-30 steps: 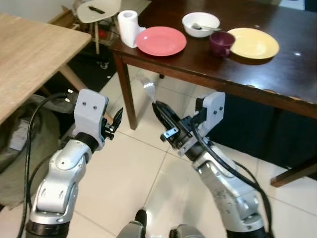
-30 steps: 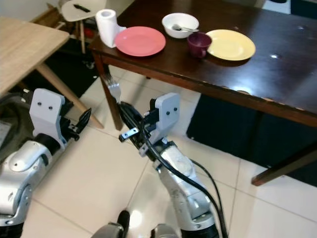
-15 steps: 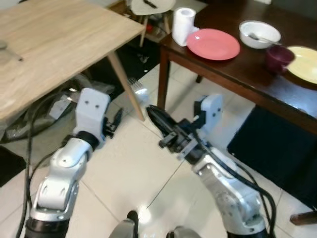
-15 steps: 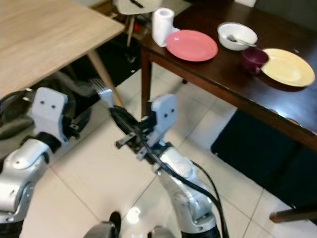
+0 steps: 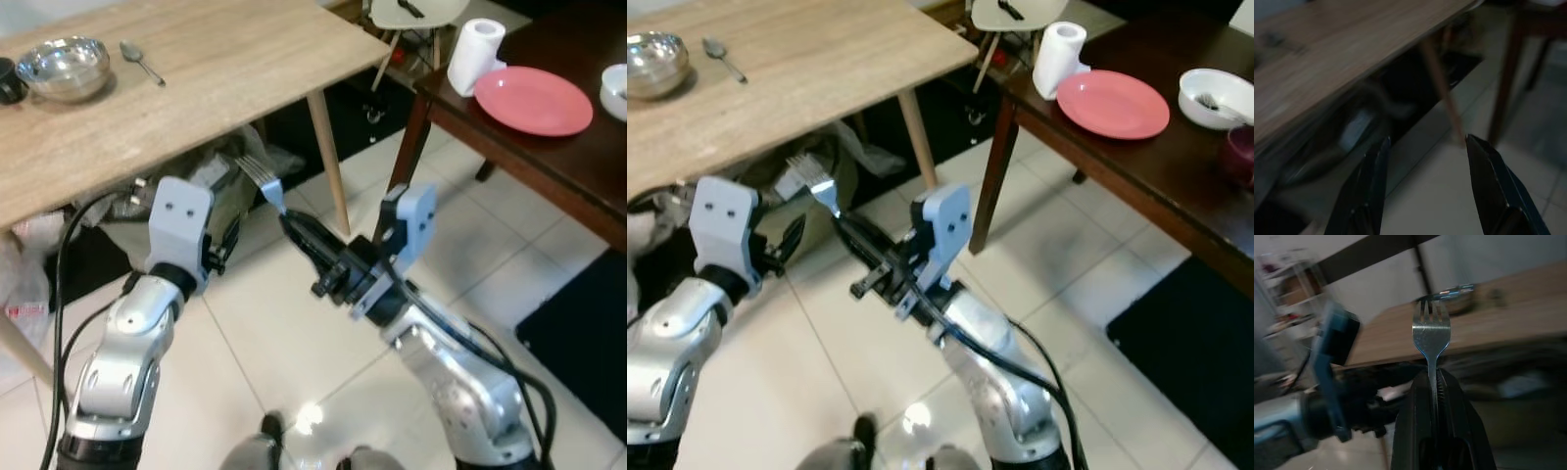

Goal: Setting the table

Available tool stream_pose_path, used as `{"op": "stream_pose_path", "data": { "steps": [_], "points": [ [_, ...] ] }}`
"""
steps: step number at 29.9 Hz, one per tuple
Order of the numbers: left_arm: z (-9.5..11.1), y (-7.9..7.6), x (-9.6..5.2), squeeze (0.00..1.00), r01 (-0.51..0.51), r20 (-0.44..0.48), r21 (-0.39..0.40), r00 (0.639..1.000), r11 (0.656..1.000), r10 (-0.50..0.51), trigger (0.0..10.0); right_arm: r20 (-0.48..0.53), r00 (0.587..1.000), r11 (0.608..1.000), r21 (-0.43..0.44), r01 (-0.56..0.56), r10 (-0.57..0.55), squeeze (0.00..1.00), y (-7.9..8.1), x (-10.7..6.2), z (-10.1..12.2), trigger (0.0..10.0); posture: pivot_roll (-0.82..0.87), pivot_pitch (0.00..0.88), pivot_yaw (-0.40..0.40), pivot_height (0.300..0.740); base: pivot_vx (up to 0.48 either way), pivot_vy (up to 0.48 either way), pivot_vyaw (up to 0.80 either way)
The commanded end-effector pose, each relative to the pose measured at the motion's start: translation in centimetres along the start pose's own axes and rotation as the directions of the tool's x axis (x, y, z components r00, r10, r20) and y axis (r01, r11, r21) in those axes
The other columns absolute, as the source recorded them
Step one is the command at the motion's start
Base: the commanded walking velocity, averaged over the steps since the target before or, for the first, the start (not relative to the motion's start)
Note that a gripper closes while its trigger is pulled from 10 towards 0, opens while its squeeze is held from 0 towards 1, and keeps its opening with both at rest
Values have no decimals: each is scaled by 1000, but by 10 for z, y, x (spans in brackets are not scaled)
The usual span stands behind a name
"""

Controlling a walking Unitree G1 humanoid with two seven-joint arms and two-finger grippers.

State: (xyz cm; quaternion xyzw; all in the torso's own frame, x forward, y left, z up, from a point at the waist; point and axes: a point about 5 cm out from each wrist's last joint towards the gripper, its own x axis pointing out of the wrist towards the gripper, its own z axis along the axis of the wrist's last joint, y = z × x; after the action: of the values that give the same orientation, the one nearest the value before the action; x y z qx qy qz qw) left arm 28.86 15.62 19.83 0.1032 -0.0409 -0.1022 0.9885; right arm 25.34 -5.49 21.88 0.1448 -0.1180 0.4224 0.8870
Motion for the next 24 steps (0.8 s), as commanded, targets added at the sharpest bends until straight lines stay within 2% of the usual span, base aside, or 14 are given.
{"op": "stream_pose_path", "data": {
  "steps": [1,19,24],
  "points": [
    [-7,1,-1,0,-7,-30,-1,1000,1000,7,10000,-6,1000,1000,17,-26,26,0,5,0,-2,10000,-78,112,55,740,0,0,788],
    [-10,3,0,0,-28,-41,-15,999,999,28,10000,-14,1000,1000,16,-21,21,0,3,-1,-3,10000,-77,97,53,740,0,0,788],
    [-12,5,0,0,-51,-50,-22,997,998,50,10000,-11,999,999,-2,33,-33,0,-4,-1,-3,10000,-76,96,53,740,0,0,786]
  ]
}}
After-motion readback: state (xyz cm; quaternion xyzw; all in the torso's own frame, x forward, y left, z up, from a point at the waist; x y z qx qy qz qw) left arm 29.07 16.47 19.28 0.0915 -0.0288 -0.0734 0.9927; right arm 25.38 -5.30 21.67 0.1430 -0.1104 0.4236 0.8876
